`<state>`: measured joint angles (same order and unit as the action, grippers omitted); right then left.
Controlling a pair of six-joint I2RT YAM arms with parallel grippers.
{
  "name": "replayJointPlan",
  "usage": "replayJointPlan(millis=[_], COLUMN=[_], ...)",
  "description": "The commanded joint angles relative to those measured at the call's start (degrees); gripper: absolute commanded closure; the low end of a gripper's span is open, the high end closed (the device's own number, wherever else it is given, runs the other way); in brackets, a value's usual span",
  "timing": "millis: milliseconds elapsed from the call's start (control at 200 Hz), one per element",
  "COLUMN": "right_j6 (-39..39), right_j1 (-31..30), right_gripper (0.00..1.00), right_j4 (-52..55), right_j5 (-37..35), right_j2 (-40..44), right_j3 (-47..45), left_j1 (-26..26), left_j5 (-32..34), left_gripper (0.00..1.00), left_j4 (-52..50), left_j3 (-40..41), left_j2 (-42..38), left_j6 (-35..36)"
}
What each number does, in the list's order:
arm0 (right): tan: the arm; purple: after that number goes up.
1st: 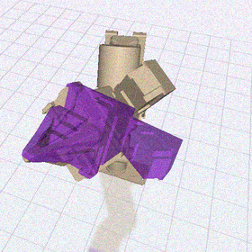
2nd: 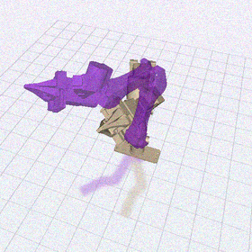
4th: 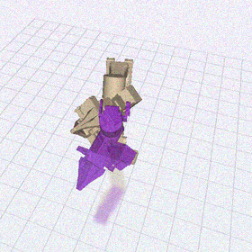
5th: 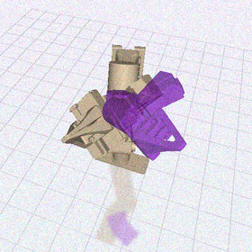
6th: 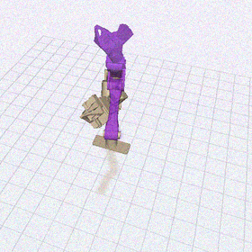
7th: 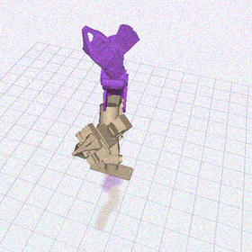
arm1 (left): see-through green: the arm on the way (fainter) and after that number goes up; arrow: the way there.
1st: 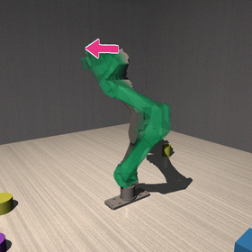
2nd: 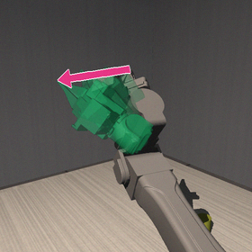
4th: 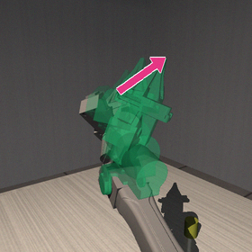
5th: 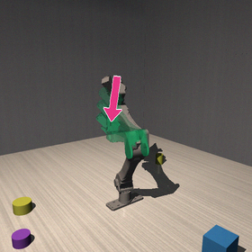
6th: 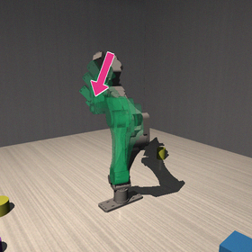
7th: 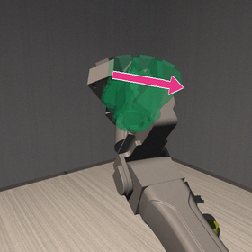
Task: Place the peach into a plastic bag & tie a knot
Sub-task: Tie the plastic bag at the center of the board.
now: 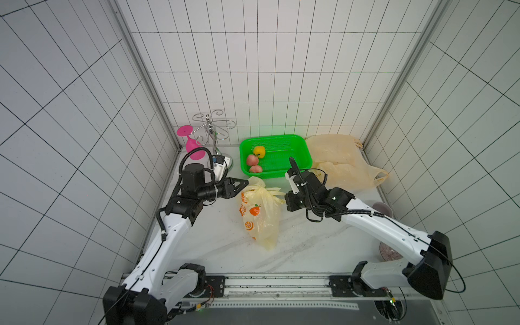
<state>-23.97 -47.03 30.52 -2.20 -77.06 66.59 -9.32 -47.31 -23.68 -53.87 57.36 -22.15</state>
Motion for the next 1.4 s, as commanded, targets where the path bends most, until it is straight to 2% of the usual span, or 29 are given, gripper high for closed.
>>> replayJointPlan(millis=[0,130,355,455,715,870,940,1130,1299,1399], right_j6=[0.4,0.7,0.7,0.5,0.4,0.3,0.3,0.0,-0.2,0.0], right_j1=[-0.5,-0.4,-0.5,-0.5,-0.5,-0.5,-0.5,-0.3,-0.3,0.2], right_gripper=[1.00,1.00,1.00,1.00,1.00,1.00,1.00,1.00,1.00,1.00], right_j4=[-0.6,-0.6,-0.6,-0.7,-0.7,-0.9,-1.3,-2.4,-2.5,-1.2], right_j5=[0.4,0.7,1.2,1.1,0.9,0.6,0.1,-3.4,-5.3,-7.1], right_j2=[-0.5,-0.9,-1.3,-0.9,-0.4,-0.5,-0.9,-2.3,-3.3,-3.1], right_j3=[-2.4,-1.9,-1.7,-2.1,-2.9,-3.1,-3.9,-8.4,-9.8,-9.4], left_j1=[-0.5,-3.2,-6.6,-7.1,-7.2,-7.6,-6.4,0.9,2.3,3.2], left_j5=[7.0,12.3,9.3,8.9,9.1,6.5,4.6,-0.1,0.3,4.8], left_gripper=[0.63,0.64,0.64,0.67,0.81,1.00,1.00,1.00,1.00,1.00], left_j4=[-10.9,-17.1,-14.3,-11.7,-9.6,-9.9,-9.8,-5.7,-5.0,-8.4], left_j3=[-0.5,-1.9,-1.0,-0.3,-1.4,-2.4,-3.5,-3.0,-1.5,-2.1], left_j2=[-4.2,-4.3,-1.6,-0.8,2.4,2.3,1.8,-0.5,-1.0,-1.4], left_j6=[6.0,10.3,7.9,6.3,6.0,6.2,5.7,1.4,0.3,3.1])
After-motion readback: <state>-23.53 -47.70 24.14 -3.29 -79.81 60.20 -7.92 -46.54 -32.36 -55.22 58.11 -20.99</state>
